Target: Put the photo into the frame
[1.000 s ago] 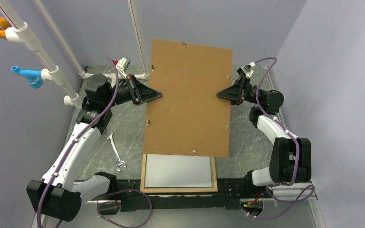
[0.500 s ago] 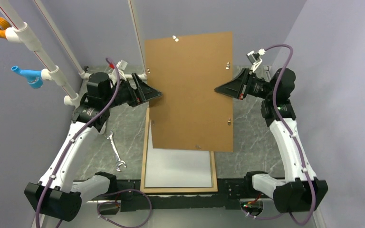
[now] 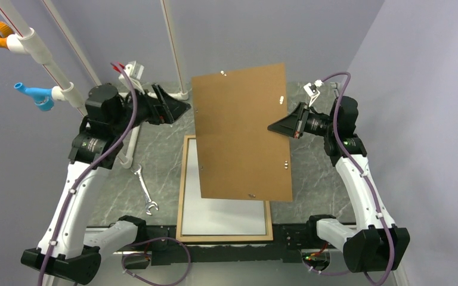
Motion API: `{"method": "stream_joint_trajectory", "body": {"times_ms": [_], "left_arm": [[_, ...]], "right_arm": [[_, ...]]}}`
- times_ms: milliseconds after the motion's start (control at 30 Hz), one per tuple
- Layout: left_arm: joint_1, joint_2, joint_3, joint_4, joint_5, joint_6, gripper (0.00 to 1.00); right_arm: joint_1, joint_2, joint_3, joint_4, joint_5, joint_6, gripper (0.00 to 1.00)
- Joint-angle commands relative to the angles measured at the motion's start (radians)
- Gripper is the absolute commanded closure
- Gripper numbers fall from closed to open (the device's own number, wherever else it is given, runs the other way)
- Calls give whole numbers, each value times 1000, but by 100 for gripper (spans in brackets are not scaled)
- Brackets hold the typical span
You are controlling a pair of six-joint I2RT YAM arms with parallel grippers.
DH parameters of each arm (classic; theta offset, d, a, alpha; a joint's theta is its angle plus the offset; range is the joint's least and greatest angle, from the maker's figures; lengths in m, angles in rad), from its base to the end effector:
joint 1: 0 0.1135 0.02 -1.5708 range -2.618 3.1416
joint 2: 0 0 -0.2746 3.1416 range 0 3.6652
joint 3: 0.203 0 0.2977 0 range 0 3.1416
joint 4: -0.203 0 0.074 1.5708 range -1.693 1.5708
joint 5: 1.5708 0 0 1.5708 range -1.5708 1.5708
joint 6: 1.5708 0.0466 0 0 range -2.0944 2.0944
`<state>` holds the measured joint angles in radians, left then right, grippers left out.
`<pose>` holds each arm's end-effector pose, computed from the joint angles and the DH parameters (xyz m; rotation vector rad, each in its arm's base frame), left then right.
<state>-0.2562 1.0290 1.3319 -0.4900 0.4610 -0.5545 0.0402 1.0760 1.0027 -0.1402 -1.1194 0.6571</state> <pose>0.2390 -0.0840 0.4715 0.0791 1.8442 -0.9827 0.2751 0.0530 0.3737 -0.3026 1.8822 1.4707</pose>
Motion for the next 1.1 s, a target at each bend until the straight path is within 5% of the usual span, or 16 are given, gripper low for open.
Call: {"method": "stream_joint_trajectory", "body": {"times_ms": [0,100,400,600,1067], "left_arm": [[-3,20,127,39,-27,109,11],[-36,107,207,31,-36,124,23],[-253,397,581,-98,-288,256,37],[-315,594,792,-136,-394,265,64],[-373,759,847,-124,-510,374,78]], "right_arm": [[0,-36,16,86,-31,-7,100],[0,-52,-18,160,-52,30,100],[0,-68,-29,145,-65,-11,100],[1,-80,-32,119,-69,-18,100],[2,-80,-25,116,-39,-11,100]]}}
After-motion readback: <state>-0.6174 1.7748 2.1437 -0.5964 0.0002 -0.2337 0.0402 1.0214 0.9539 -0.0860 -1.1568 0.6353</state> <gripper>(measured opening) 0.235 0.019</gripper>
